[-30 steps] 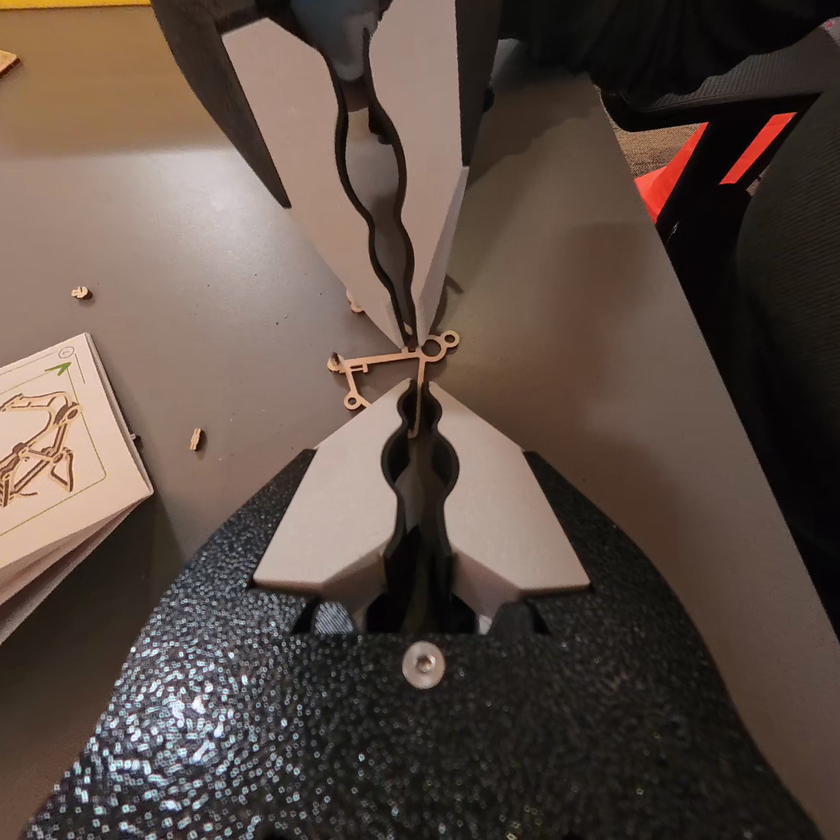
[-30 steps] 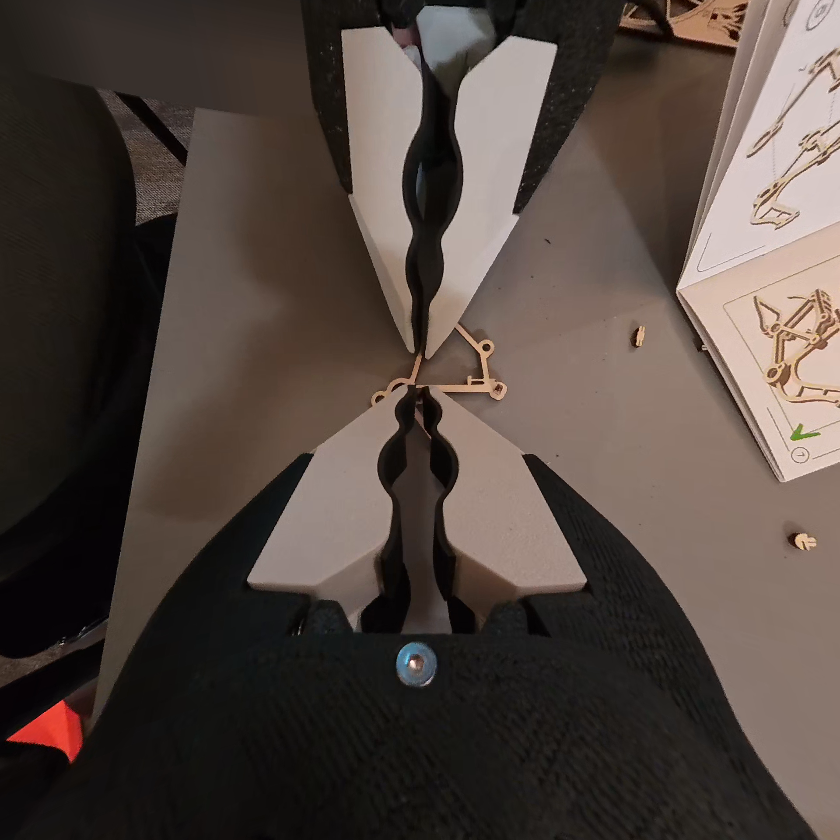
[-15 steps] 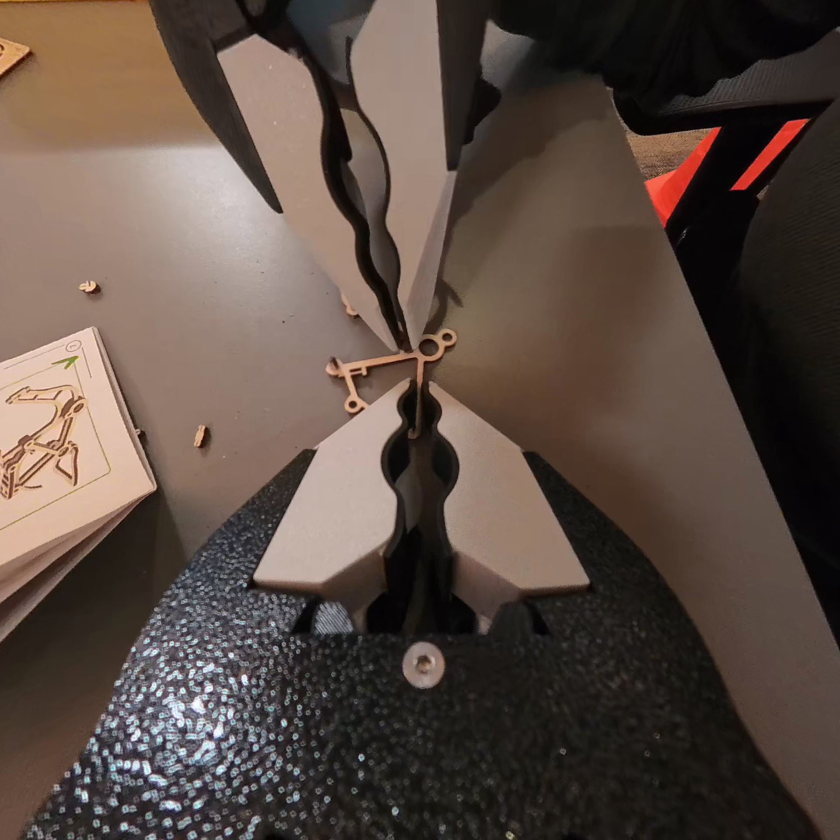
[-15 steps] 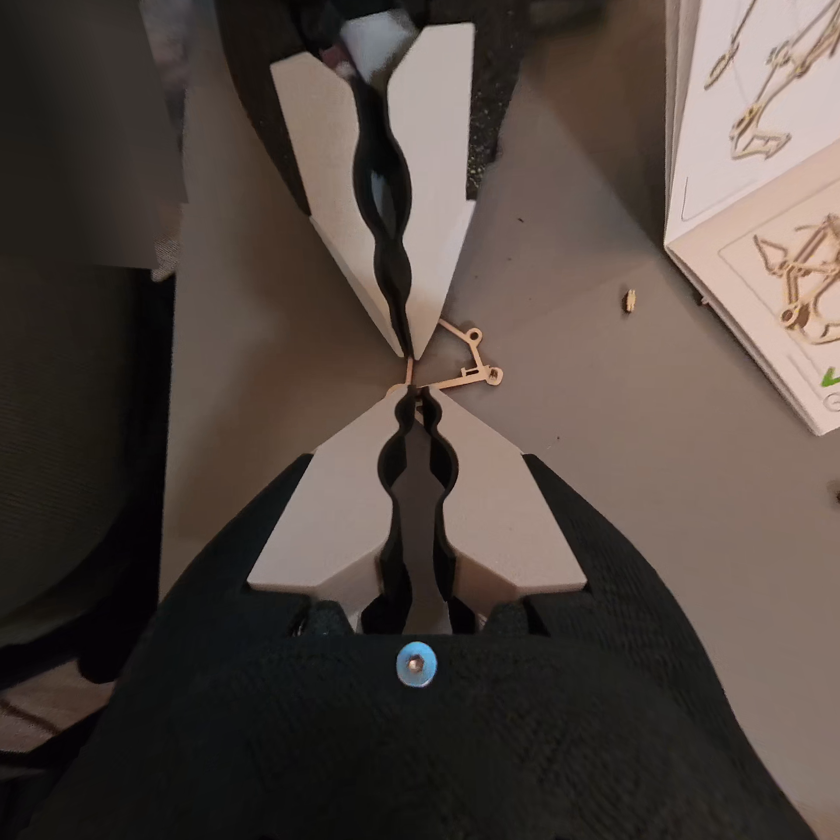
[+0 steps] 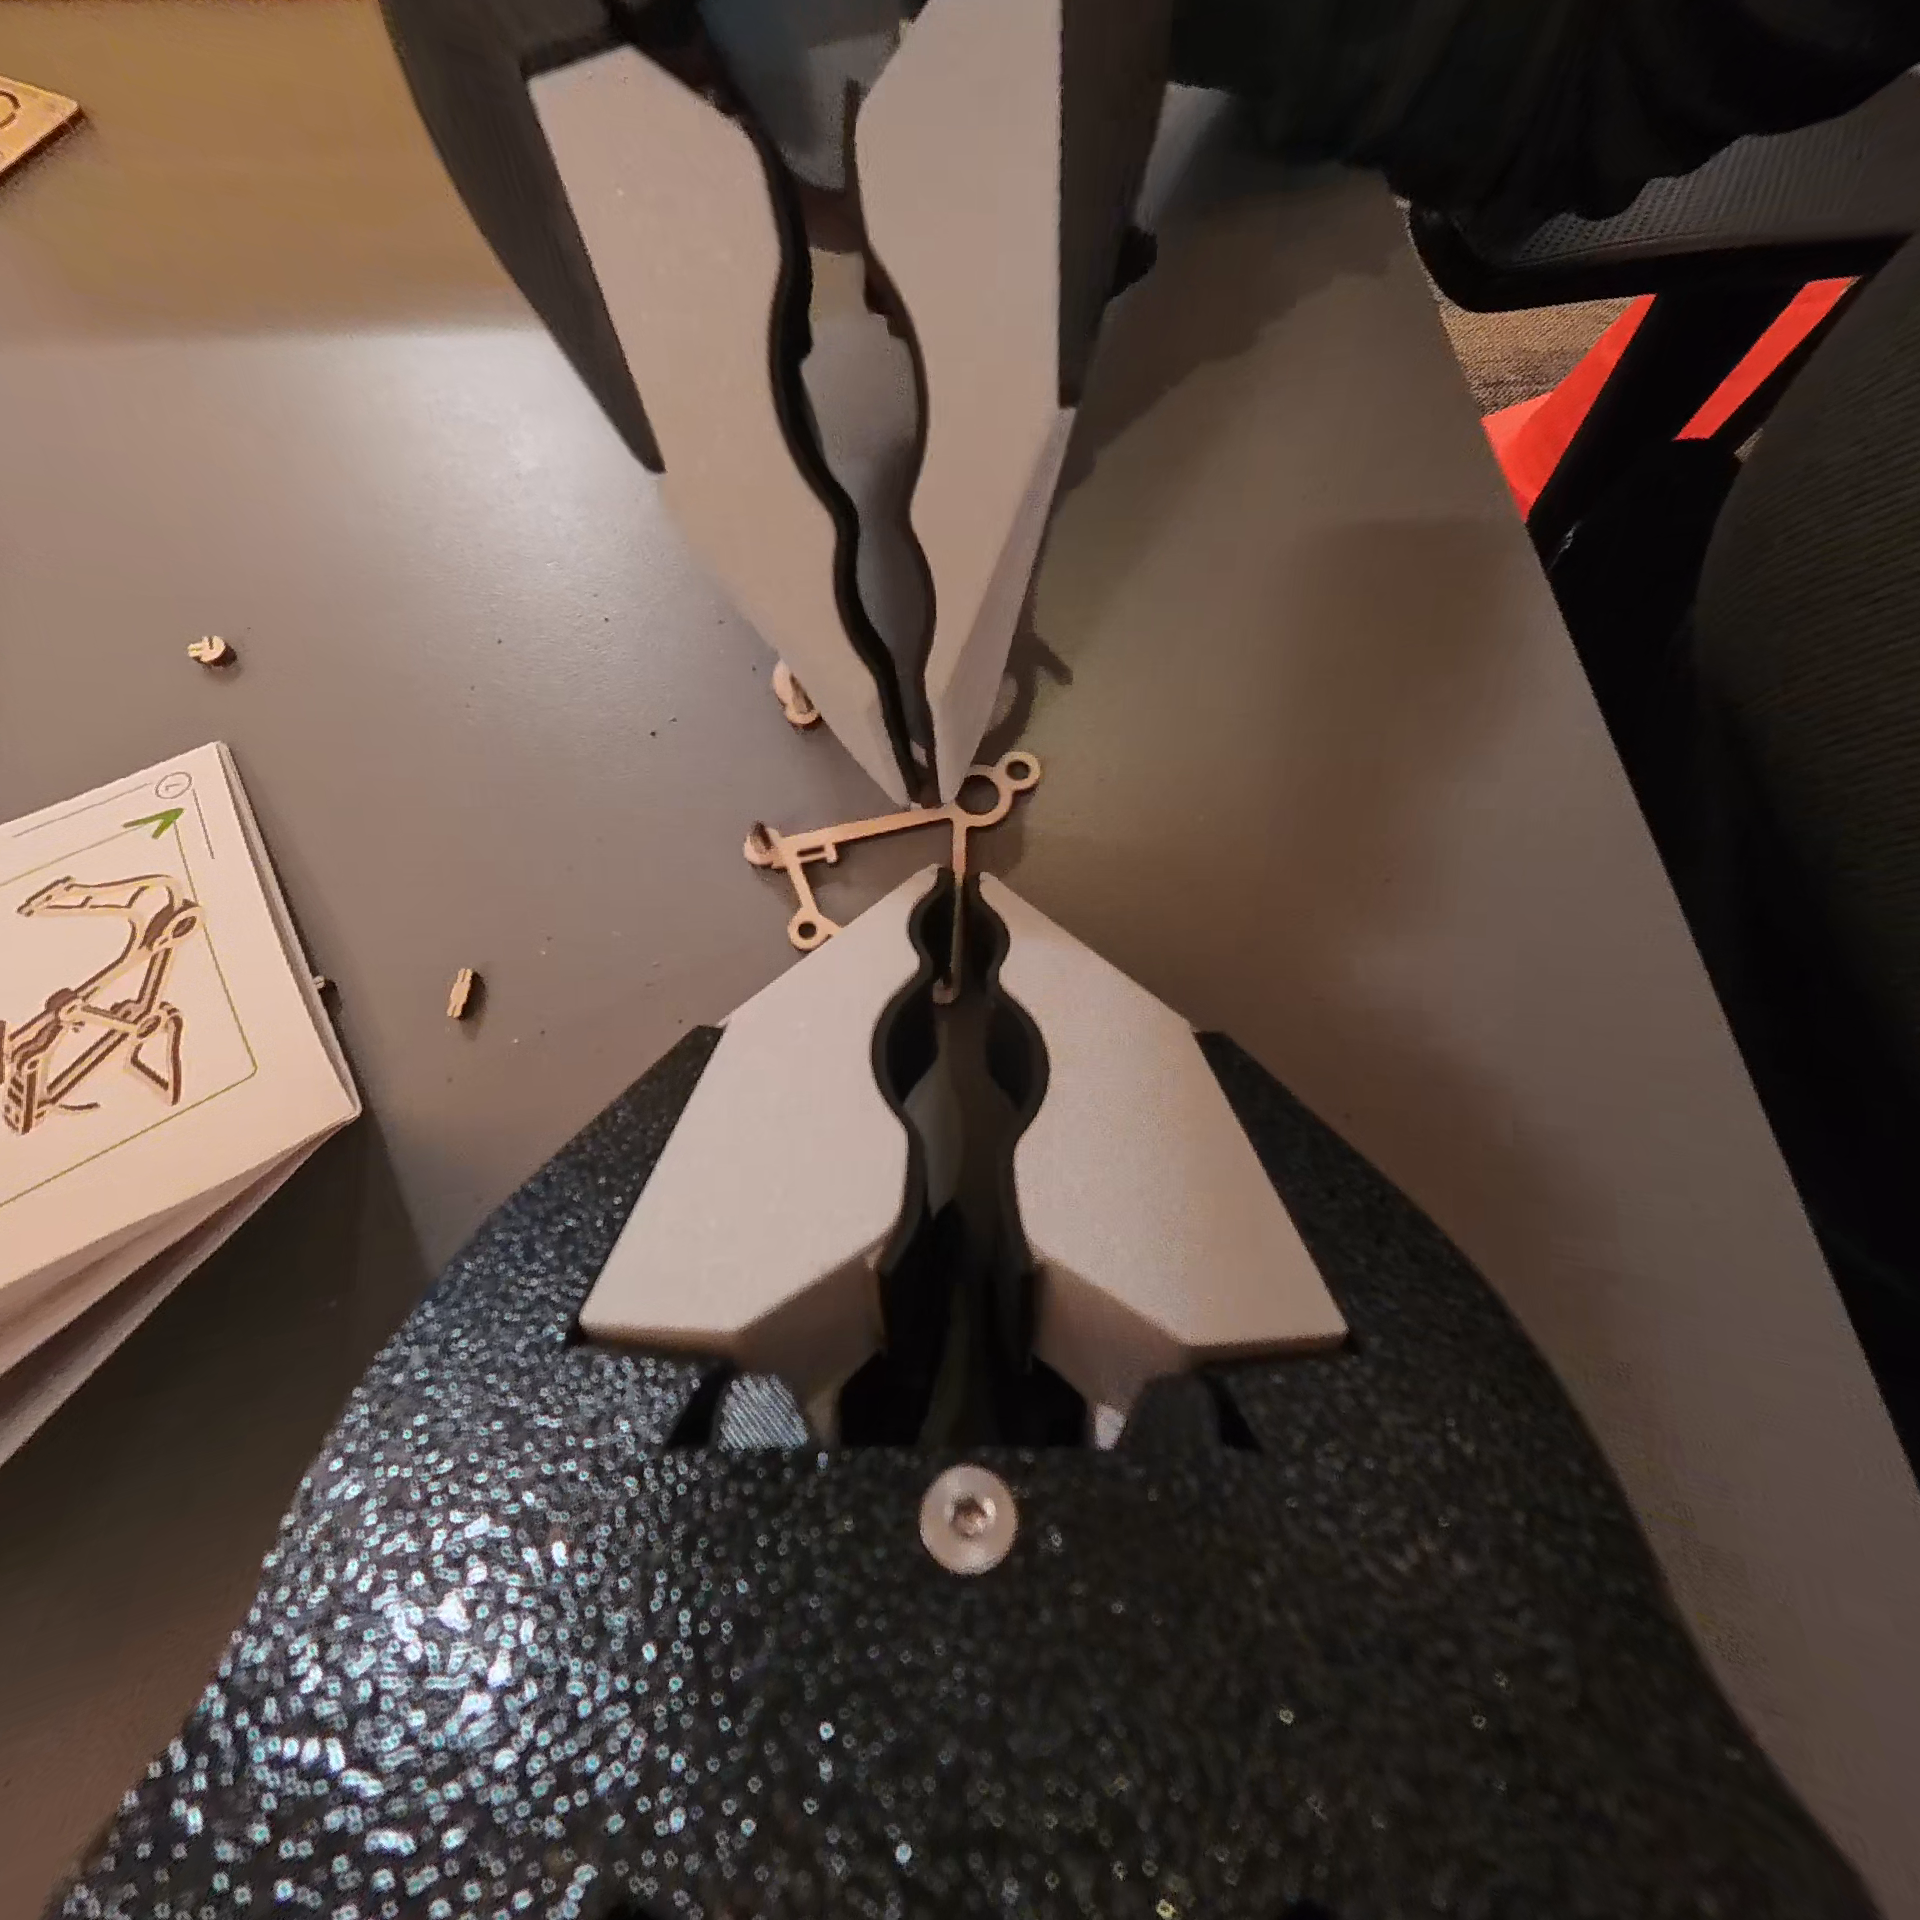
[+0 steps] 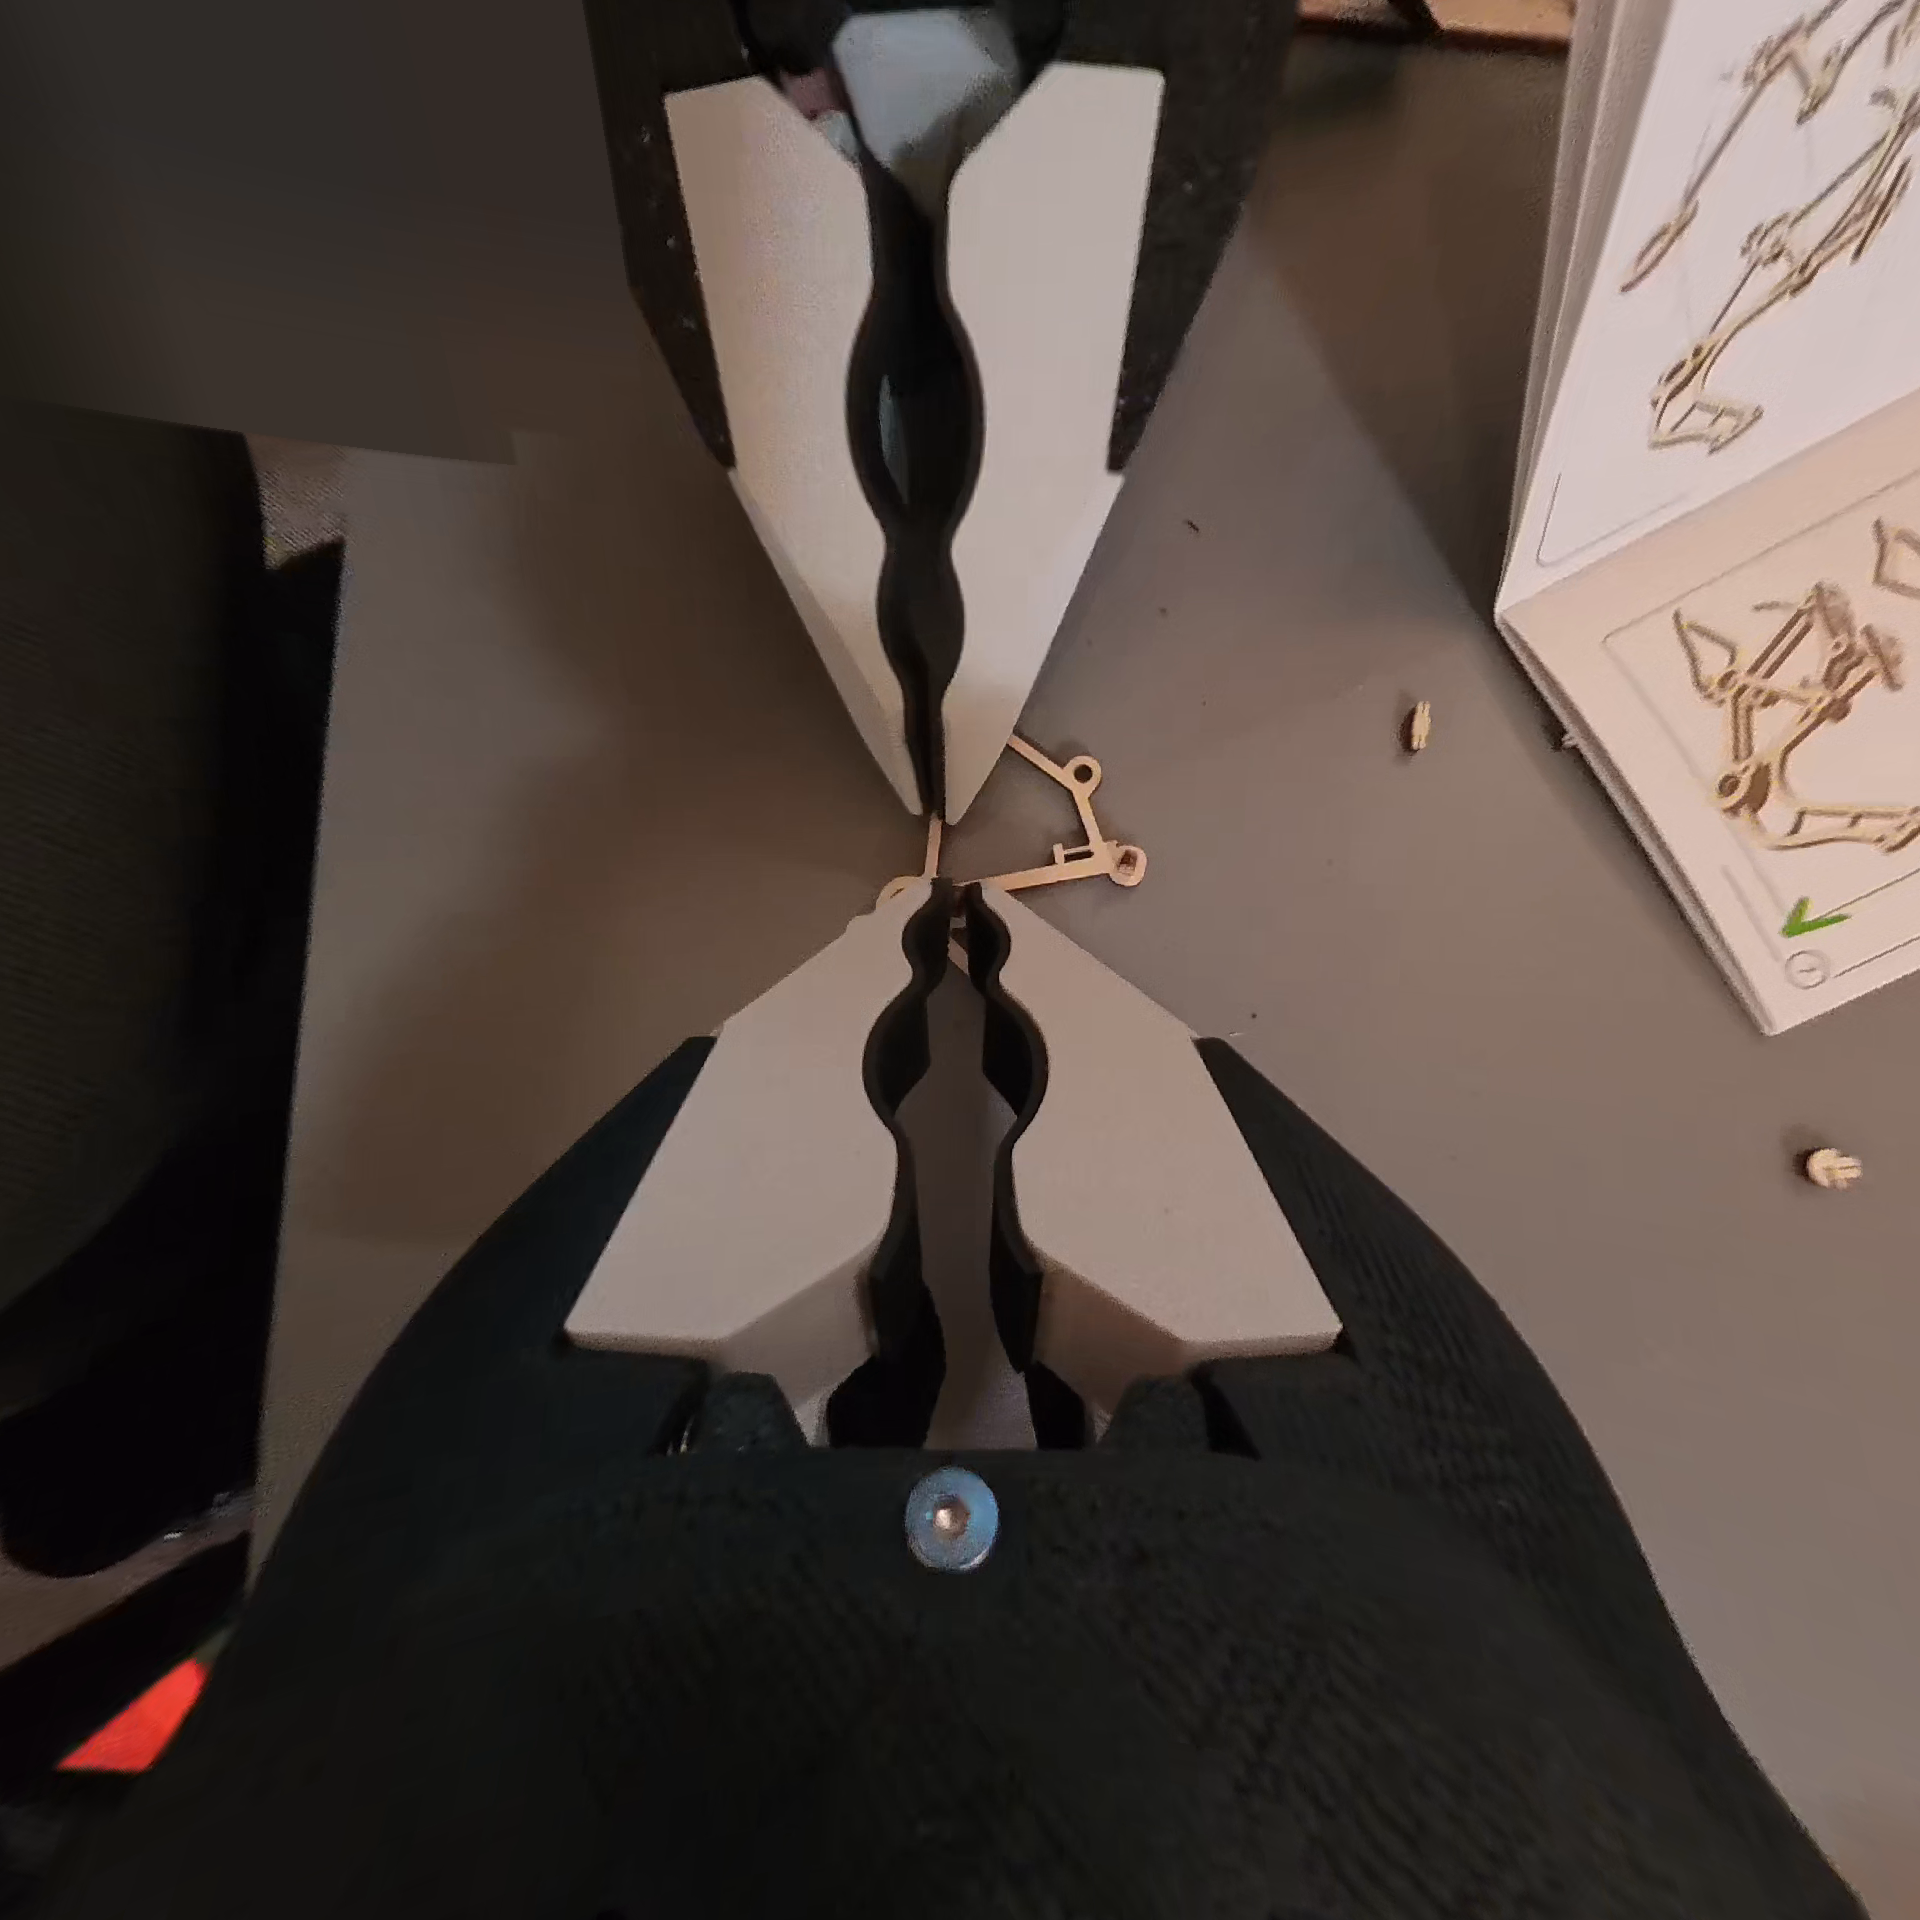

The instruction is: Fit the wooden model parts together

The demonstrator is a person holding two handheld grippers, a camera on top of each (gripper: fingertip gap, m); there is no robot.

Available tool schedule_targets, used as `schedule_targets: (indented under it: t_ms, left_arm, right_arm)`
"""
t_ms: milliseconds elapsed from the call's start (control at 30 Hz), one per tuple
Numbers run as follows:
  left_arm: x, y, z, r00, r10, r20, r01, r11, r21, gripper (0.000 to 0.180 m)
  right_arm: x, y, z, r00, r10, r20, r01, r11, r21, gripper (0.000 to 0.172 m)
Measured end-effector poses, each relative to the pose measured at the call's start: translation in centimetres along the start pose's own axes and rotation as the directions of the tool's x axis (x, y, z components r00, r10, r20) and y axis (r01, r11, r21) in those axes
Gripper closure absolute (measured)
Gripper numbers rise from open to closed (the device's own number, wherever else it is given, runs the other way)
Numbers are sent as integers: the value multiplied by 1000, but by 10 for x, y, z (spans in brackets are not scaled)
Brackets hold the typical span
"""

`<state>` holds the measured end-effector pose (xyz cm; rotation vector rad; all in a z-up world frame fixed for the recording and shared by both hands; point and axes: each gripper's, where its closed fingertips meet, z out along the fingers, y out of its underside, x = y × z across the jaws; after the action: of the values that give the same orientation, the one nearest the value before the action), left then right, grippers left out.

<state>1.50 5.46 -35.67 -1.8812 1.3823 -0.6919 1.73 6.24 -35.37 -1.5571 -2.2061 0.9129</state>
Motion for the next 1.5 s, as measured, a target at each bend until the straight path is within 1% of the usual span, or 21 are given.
schedule_targets:
  t_ms: [33,200,333,667,767,833,867,900,967,1133,1200,1267,1400,1500]
  left_arm:
    - [0,0,0,1000,0,0,0,1000,-1,180]
    - [0,0,0,1000,0,-2,0,1000,-1,180]
    - [0,0,0,1000,1,-4,-1,1000,-1,180]
    - [0,0,0,1000,20,-1,-20,1000,6,180]
    - [5,0,0,999,36,-32,-36,999,5,174]
    - [6,-1,1,998,45,-32,-45,999,6,168]
    - [6,-1,1,999,42,-33,-42,999,5,168]
    - [5,-1,1,999,34,-31,-34,999,4,170]
    - [-1,-1,2,1000,11,2,-11,1000,-2,180]
    - [-1,-1,3,995,69,67,-66,997,-33,180]
    - [-1,-1,3,997,49,57,-47,998,-30,180]
    - [-1,-1,3,1000,-7,13,7,1000,-13,180]
    - [0,-1,3,1000,3,7,-3,1000,-16,180]
    - [-1,-2,4,1000,-2,11,2,1000,-12,180]
  right_arm:
    - [0,0,0,999,-30,-17,30,1000,-4,171]
    - [0,0,0,991,-118,-57,118,993,0,171]
    - [0,1,1,979,-178,-98,177,984,-24,171]
    - [0,2,1,979,-175,-102,175,984,-9,170]
    - [0,2,1,979,-178,-102,179,984,0,171]
    - [0,1,1,977,-185,-107,187,982,3,171]
    - [0,1,1,973,-198,-114,199,980,-3,171]
    - [0,1,1,970,-209,-122,209,978,-10,171]
    - [0,1,2,965,-226,-134,226,974,-16,171]
    - [1,1,2,962,-232,-145,231,973,-27,171]
    - [1,1,2,967,-215,-135,215,977,-17,171]
    - [1,0,2,970,-206,-130,205,978,-23,171]
    - [-1,-5,8,958,-249,-141,245,969,-44,171]
    - [-1,-2,5,971,-212,-110,213,977,-1,171]
